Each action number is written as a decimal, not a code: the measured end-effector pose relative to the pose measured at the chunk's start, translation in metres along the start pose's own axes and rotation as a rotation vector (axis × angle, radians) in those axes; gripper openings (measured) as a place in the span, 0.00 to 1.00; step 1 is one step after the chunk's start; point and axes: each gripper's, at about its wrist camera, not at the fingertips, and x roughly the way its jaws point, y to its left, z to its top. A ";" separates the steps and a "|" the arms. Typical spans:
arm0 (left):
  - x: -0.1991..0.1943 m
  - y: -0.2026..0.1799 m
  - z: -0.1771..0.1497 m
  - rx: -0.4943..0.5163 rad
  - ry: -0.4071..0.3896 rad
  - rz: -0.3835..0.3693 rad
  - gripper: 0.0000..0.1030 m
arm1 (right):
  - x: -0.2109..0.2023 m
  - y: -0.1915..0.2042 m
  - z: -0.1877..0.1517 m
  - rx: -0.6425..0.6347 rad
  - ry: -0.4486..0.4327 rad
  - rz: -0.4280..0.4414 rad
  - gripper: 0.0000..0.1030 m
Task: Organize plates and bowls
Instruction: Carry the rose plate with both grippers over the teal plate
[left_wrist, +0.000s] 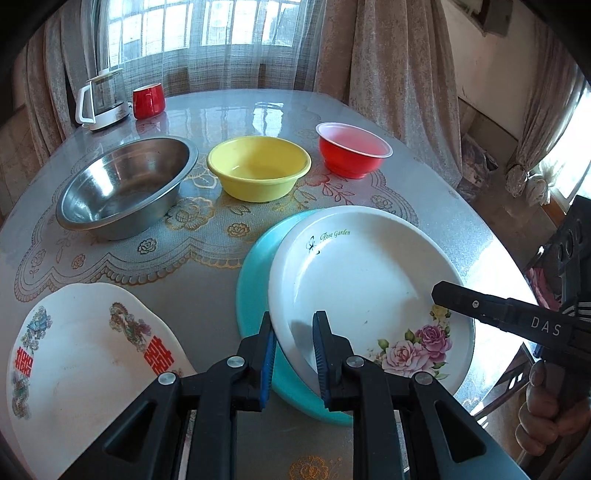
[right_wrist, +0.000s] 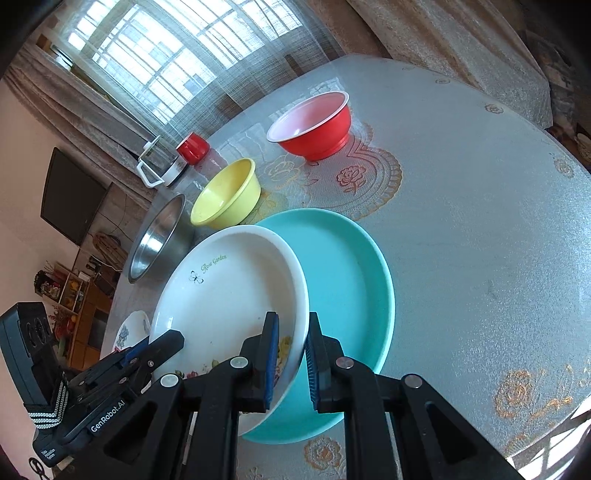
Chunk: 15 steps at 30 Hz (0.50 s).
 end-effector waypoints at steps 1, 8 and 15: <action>0.002 -0.001 0.000 0.003 0.004 0.000 0.19 | 0.000 -0.001 0.000 0.001 0.000 -0.006 0.13; 0.013 -0.010 0.001 0.024 0.025 0.010 0.19 | 0.002 -0.015 -0.003 0.016 0.003 -0.022 0.13; 0.022 -0.013 0.001 0.034 0.043 0.020 0.19 | 0.006 -0.022 -0.003 0.024 0.006 -0.034 0.13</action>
